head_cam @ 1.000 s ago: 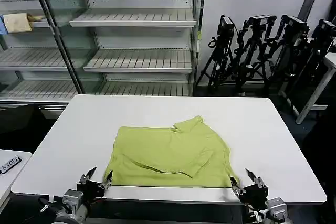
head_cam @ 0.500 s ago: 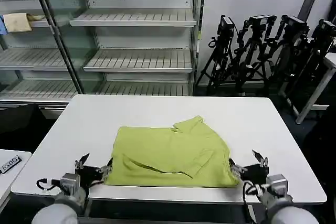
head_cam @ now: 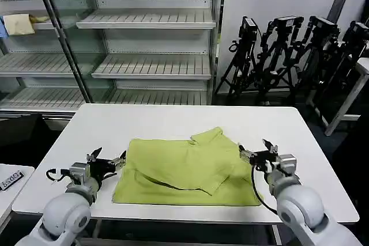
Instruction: Fold and organize the clothes.
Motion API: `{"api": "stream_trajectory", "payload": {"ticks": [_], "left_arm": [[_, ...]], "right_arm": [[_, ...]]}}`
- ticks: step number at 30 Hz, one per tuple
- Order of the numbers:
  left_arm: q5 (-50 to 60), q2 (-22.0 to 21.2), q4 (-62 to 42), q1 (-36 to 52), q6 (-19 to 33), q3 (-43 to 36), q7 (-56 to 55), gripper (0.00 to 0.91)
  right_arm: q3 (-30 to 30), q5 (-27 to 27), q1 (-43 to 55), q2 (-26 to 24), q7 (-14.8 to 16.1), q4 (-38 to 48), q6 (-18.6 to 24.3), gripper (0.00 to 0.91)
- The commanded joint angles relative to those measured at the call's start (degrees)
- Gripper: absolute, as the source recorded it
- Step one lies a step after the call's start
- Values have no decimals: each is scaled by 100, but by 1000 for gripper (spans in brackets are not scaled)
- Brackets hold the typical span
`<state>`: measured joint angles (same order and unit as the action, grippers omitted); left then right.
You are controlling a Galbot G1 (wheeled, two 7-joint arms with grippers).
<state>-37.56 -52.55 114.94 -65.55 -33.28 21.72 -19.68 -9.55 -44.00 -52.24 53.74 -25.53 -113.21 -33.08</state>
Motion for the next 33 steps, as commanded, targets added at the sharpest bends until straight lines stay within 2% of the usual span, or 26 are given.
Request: {"api": "stream_trajectory", "payload": {"ticks": [1,16,24,33], "left_arm": [[-211,-19,-862,1152,0,-612,-42,907],[-228,-325,-1787,1909,1,-1341,-4,907],[-212,-446,-2146,2050,3,-1472,37,907],[-217,-519,-2384,2055,3,-1486,73,907]], "right_arm": [[810,-227,1233,312,-121,1123,-24,907],[1249,-237,1849,919,-14,2250,-31,907],[1444,-225,2326,1324,110,3068,-28,907],[1484,-211,2505,1501,214,3488,-24,907]]}}
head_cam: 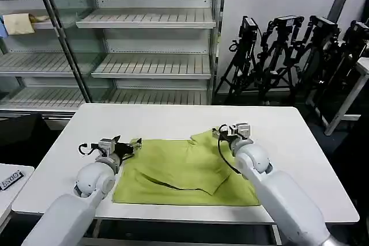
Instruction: Fold and organize the clothes.
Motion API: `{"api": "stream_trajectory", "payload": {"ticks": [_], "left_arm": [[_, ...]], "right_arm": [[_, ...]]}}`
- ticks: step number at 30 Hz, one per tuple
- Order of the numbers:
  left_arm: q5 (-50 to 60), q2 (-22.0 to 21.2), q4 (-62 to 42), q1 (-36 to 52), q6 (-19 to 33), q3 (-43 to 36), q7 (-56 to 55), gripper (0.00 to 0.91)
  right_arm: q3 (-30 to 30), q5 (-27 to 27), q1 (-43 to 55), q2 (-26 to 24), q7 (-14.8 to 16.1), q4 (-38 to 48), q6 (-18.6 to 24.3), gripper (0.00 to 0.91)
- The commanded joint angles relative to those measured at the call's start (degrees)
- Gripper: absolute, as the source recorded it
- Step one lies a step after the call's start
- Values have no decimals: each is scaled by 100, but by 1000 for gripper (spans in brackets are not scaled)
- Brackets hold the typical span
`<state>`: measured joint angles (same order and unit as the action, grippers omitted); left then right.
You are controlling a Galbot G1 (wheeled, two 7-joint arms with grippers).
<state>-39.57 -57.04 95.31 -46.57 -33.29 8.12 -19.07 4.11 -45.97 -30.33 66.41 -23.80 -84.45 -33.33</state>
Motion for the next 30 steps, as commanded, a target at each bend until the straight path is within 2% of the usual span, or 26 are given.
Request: {"api": "stream_trajectory", "payload": {"ticks": [1,3,4,5,6,7,9,25,30], "left_arm": [[-16,-72,-422,155,3,-128,17,907],[-17,-83,-424,157,5,-143,32,907],[-17,-88,-430,164,5,-147,41,786],[-17,-94,-441,174,6,-152,48,544],[-18,-102,-461,189,7,-155,59,423],[-17,-105,-468,196,7,-158,63,101],[-18,-113,-506,217,9,-167,77,20],[-64,-80,-482,153,15,-155,208,20],[-84,-58,-419,104,20,-116,230,20]], "right_arm": [[116,-12,315,239,44,615,1,907],[128,-13,293,268,76,651,0,897],[134,-12,284,283,82,671,1,756],[137,-11,274,302,97,693,1,554],[141,-11,270,312,105,709,2,423],[144,-12,269,330,126,743,4,202],[152,-11,270,368,159,823,5,10],[140,6,159,388,303,771,13,0],[57,166,63,389,312,650,41,0]]}}
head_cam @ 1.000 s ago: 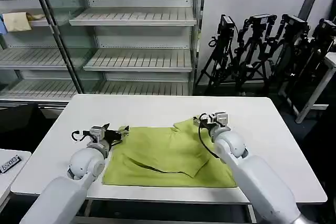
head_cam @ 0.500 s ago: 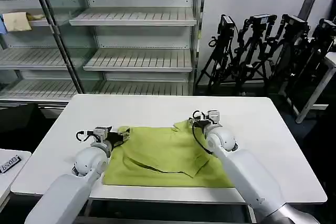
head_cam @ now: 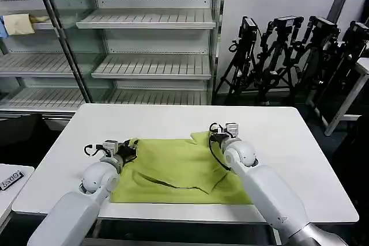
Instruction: Fold and organize the clothes.
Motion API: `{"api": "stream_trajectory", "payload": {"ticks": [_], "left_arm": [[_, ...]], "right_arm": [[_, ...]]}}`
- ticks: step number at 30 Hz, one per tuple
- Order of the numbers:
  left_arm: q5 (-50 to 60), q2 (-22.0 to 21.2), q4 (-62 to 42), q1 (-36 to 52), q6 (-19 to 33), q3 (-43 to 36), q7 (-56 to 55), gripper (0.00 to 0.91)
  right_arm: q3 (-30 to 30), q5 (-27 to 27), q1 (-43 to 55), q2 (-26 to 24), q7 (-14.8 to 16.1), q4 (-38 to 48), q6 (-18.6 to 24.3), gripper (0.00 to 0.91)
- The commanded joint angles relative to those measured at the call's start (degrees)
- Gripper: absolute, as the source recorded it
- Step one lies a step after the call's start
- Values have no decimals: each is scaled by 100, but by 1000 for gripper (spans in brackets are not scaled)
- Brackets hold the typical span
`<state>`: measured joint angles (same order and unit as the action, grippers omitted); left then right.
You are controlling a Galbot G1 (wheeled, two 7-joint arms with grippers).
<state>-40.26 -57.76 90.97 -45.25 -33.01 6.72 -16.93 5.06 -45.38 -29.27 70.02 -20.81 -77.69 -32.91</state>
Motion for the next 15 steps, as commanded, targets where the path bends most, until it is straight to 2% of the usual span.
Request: {"api": "stream_trajectory", "payload": {"ticks": [1,15], "left_arm": [[-22,15,42,-35,-6,38,19,20],[-135,137,554,-171,-2,283,53,20]], "right_arm": [[-47,134,-64,24,14,-72,49,0],[-333,267,-289,-52,79,-659,566,0]]}}
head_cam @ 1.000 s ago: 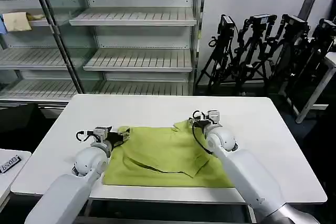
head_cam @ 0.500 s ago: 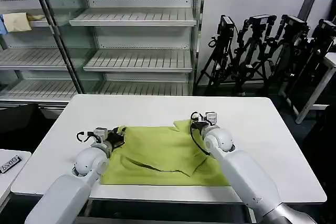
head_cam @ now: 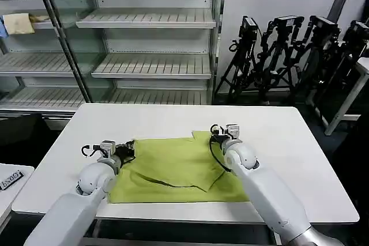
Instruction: Fold and organize the clothes.
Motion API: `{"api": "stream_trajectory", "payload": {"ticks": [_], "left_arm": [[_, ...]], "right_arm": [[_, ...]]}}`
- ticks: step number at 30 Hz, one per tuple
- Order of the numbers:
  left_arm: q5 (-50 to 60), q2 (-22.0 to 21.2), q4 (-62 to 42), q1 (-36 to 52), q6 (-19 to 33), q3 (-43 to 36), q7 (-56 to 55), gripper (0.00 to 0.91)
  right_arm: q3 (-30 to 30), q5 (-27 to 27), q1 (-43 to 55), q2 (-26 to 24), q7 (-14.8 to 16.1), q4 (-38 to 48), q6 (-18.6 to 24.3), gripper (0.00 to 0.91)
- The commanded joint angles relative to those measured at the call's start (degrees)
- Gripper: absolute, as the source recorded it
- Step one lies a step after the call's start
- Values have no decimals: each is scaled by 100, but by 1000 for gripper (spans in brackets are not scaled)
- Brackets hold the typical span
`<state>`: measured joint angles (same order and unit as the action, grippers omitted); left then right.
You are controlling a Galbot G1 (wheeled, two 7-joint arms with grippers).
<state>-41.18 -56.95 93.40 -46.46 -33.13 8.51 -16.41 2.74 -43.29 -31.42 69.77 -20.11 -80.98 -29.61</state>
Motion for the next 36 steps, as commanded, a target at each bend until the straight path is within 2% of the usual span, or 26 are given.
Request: {"api": "stream_trajectory", "payload": {"ticks": [1,12,23,36], "left_arm": [[-58,81,396,-84,10,130,-1,20],[-69,350,1190,-655,8,440,36,20],[73,686,1942,-1605,8,812,167,20],[455,773,2370,-2153,9,937,228,20]], "right_arm": [[-132,57,-123,-60,11,-471,250,0],[-564,48,-992,-553,6,-1894,144,0],[-1337,118,-2288,-1110,120,-3173,96,0],[-1764,429,-3631,-1286,356,-3810,61,0]]}}
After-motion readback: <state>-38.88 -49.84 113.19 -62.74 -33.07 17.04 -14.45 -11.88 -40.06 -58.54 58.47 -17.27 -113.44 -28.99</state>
